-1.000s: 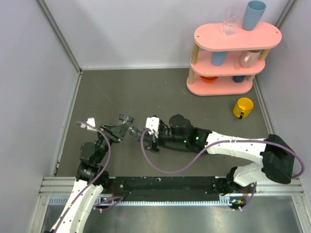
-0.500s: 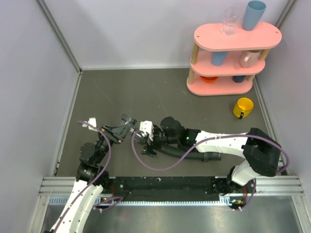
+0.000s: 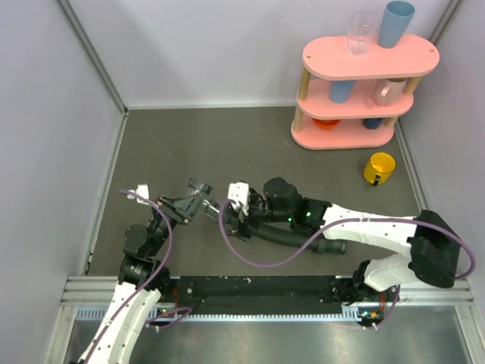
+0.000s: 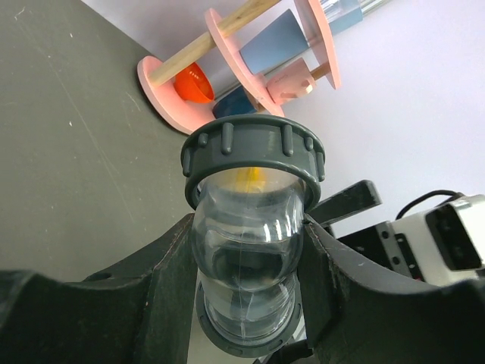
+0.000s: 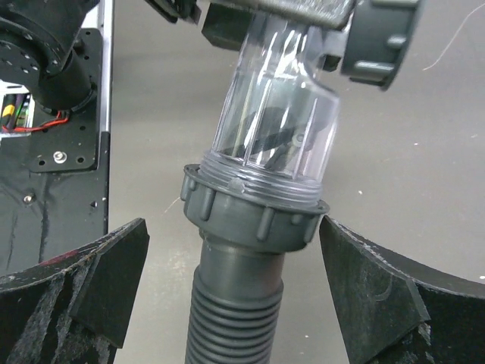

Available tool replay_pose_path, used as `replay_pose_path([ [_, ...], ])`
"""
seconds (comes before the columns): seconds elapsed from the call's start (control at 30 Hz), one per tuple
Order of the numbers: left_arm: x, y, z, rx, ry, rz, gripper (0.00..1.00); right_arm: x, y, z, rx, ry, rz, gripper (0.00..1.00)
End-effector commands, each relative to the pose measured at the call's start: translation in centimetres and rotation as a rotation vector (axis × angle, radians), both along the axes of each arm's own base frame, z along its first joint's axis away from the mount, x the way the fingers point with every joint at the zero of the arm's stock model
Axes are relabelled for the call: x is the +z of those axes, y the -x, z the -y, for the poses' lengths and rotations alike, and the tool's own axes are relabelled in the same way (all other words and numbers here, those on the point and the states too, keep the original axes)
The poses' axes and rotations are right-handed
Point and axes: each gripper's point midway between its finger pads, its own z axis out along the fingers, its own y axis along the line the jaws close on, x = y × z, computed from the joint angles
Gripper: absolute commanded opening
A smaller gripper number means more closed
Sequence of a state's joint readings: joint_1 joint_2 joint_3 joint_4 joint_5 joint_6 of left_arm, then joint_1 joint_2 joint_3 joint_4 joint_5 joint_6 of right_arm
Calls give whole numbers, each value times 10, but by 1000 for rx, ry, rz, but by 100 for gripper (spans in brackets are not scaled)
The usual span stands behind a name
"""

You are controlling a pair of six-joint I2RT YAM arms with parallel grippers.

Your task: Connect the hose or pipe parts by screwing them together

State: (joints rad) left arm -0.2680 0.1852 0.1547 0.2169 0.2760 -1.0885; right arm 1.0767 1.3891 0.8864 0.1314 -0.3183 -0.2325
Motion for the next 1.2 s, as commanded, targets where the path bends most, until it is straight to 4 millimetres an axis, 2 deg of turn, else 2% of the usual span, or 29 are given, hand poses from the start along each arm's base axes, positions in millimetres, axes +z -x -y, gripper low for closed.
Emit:
replay_pose_path([
  [0.0,31,7,-2,-3,50,103,0,34,-3,14,-28,-49,57,93],
  [0.07,30,7,-1,-6,50,103,0,44,2,18,-21,-71,61,93],
  [0.23,32,7,-2,-2,49,108,0,54,15,20,-6,-98,76,92],
  [0.4,31,6,-1,-5,45,103,0,58,22,15,9,-108,82,89],
  [0.87,36,6,1,-16,48,104,0,40,25,2,46,-77,49,87],
  [1.17,37,7,1,-18,50,109,0,39,32,-5,82,-92,21,86],
])
